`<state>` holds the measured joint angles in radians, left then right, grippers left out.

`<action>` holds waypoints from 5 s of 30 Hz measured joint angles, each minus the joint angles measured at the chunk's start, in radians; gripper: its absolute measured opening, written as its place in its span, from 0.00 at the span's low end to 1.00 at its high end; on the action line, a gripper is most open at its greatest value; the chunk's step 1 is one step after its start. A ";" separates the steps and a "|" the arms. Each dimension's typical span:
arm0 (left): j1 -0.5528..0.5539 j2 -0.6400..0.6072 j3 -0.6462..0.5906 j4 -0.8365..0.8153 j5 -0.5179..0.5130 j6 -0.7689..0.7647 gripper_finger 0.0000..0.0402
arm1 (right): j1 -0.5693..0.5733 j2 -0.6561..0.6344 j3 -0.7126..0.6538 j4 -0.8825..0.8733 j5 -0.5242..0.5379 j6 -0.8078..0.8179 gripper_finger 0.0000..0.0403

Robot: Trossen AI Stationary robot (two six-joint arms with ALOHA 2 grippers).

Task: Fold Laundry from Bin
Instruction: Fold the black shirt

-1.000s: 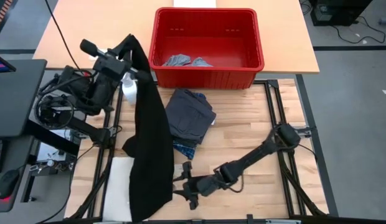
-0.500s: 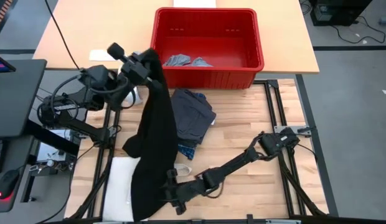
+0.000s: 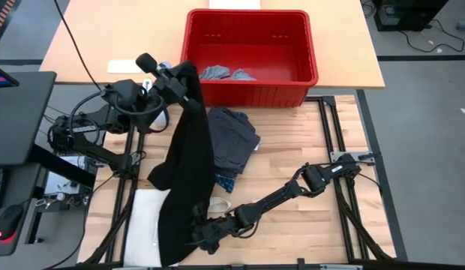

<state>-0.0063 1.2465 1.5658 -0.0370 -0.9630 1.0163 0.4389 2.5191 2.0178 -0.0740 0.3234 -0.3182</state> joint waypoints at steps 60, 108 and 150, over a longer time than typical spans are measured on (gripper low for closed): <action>-0.231 -0.150 0.000 -0.521 0.296 -0.273 0.07 | 0.086 -0.347 -0.259 -0.649 0.031 0.671 0.53; -0.374 -0.213 0.000 -0.692 0.716 -0.626 0.07 | 0.273 -0.837 -0.371 -0.895 0.431 0.863 0.04; -0.619 -0.185 0.000 0.806 0.977 -0.066 0.06 | 0.778 -1.082 -0.370 1.306 0.308 -1.782 0.04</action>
<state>-0.6250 1.0613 1.5661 0.7694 0.0140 0.9499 1.2167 1.4373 1.6482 1.2318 0.6312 -2.1007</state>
